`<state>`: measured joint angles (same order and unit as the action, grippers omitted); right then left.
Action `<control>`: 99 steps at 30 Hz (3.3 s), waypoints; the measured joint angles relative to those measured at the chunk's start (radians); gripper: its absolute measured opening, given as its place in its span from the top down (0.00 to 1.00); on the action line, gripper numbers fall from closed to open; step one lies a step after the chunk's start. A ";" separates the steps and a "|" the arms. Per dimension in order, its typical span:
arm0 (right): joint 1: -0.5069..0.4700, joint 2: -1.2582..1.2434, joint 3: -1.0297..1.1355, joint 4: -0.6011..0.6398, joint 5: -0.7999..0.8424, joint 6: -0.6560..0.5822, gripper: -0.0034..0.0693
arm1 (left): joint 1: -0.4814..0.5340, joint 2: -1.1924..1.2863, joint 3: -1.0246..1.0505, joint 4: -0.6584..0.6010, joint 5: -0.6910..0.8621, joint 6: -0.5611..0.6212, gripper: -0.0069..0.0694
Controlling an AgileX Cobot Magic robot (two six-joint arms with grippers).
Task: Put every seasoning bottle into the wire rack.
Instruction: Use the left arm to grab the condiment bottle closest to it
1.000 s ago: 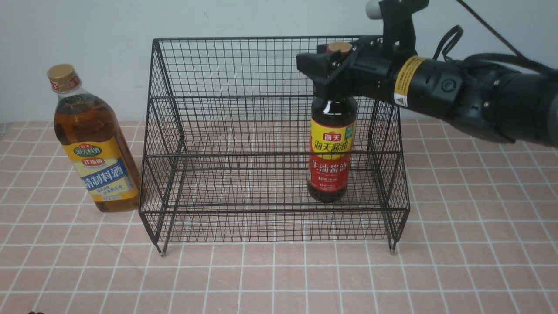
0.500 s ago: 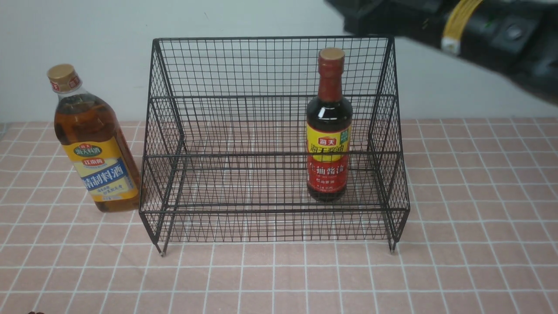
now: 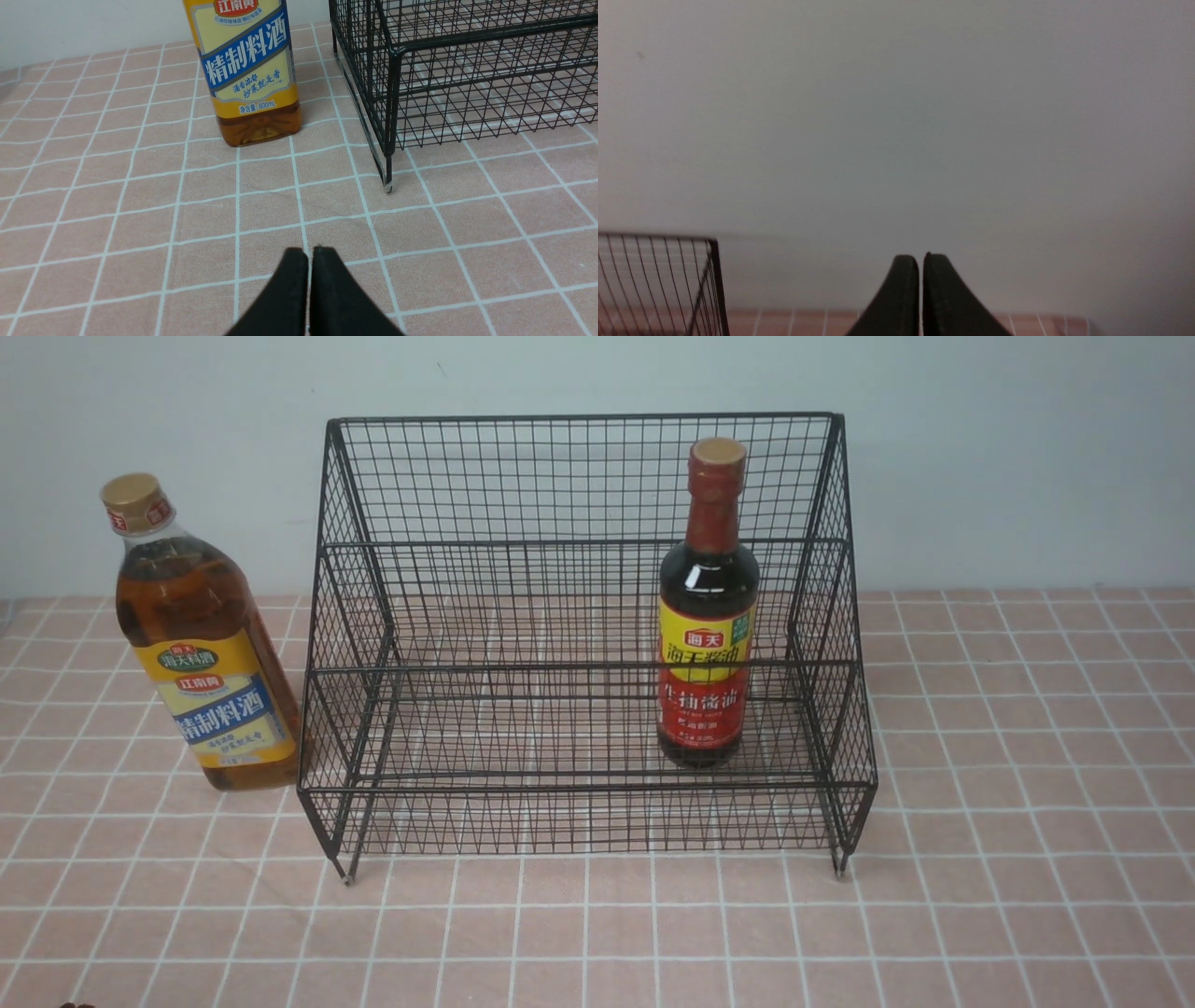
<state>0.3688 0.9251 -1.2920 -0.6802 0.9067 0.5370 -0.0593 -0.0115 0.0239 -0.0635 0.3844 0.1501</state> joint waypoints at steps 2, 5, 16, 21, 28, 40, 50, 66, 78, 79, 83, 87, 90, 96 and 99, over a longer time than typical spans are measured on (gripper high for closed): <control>0.000 -0.063 0.000 0.105 0.134 -0.083 0.97 | 0.000 0.000 0.000 0.000 0.000 0.000 0.92; 0.000 -0.146 0.000 0.269 0.282 -0.165 0.97 | 0.000 0.000 0.000 0.000 0.000 0.000 0.92; 0.000 -0.286 0.000 0.743 0.241 -0.273 0.97 | 0.000 0.000 0.000 0.000 0.000 0.000 0.92; 0.000 -0.286 0.000 0.821 0.192 -0.284 0.97 | 0.000 0.000 0.000 0.000 0.000 0.000 0.92; 0.000 -0.286 0.000 0.846 0.101 -0.452 0.97 | 0.000 0.000 0.000 0.000 0.000 0.000 0.92; -0.237 -0.472 0.463 0.992 -0.378 -0.818 0.97 | 0.000 0.000 0.000 0.000 0.000 0.000 0.92; -0.371 -0.756 1.082 0.917 -0.582 -0.949 0.97 | 0.000 0.000 0.000 0.000 0.000 0.000 0.92; -0.448 -0.937 1.314 0.888 -0.528 -0.719 0.97 | 0.004 0.000 0.000 0.000 0.000 0.000 0.92; -0.448 -0.937 1.314 0.840 -0.527 -0.662 0.97 | 0.005 0.000 0.000 0.000 0.000 0.000 0.92; -0.448 -0.937 1.314 0.817 -0.526 -0.647 0.97 | 0.005 0.000 0.000 0.000 0.000 0.000 0.92; -0.448 -0.937 1.313 0.771 -0.526 -0.588 0.97 | 0.005 0.000 0.000 0.000 0.000 0.000 0.92; -0.448 -0.937 1.313 0.763 -0.526 -0.556 0.97 | 0.005 0.000 0.000 0.000 0.000 0.000 0.92; -0.448 -0.937 1.313 0.763 -0.526 -0.554 0.97 | 0.005 0.000 0.000 0.000 0.000 0.000 0.92; -0.448 -0.937 1.313 0.763 -0.526 -0.553 0.97 | 0.005 0.000 0.000 0.000 0.000 0.000 0.92; -0.448 -0.937 1.313 0.763 -0.526 -0.553 0.97 | 0.005 0.000 0.000 0.000 0.000 0.000 0.92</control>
<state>-0.0791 -0.0115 0.0211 0.0833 0.3808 -0.0160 -0.0541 -0.0115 0.0239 -0.0635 0.3844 0.1501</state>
